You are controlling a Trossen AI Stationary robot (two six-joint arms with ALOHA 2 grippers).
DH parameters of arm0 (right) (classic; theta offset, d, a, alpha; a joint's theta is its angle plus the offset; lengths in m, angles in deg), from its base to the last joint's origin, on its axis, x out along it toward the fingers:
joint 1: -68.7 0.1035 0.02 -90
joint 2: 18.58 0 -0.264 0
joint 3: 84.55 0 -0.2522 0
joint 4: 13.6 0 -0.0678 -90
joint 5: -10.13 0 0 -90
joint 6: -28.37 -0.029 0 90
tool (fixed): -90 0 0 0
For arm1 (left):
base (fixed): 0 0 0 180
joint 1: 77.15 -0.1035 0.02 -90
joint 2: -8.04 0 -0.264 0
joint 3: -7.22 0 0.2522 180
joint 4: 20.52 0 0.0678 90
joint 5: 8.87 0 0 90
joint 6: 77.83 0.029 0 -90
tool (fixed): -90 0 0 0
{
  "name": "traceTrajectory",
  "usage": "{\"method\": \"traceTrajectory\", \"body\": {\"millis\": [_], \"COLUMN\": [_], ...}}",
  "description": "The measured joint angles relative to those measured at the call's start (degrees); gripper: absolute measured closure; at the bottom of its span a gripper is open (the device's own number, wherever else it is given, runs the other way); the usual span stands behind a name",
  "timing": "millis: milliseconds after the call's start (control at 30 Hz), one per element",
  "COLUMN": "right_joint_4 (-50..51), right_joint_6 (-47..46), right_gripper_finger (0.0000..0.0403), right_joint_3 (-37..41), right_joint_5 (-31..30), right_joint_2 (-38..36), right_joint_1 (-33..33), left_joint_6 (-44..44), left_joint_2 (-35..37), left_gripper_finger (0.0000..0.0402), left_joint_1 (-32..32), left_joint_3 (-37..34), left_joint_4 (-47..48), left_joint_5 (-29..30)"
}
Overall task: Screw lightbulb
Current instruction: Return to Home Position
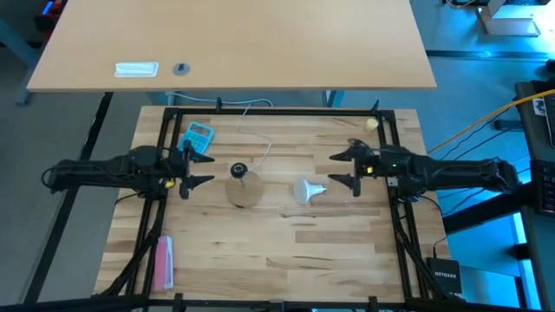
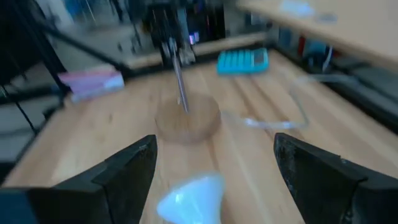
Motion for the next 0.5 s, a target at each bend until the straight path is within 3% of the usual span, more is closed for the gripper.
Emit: {"method": "traceTrajectory", "body": {"millis": [100, 500], "right_joint_4": [-4.3, -10.4], "right_joint_6": [-0.7, -4.0], "right_gripper_finger": [0.0078, 0.0078], "right_joint_3": [3.6, 14.4], "right_joint_5": [-0.2, -2.4], "right_joint_2": [-4.9, -20.4], "right_joint_1": [0.0, 0.0], "left_joint_6": [1.6, -1.9], "left_joint_2": [1.8, 15.4], "left_gripper_finger": [0.0139, 0.0139], "left_joint_1": [0.3, 0.2], "left_joint_3": [-3.2, -13.3], "left_joint_4": [-4.2, -5.0], "left_joint_5": [-1.2, -1.1]}}
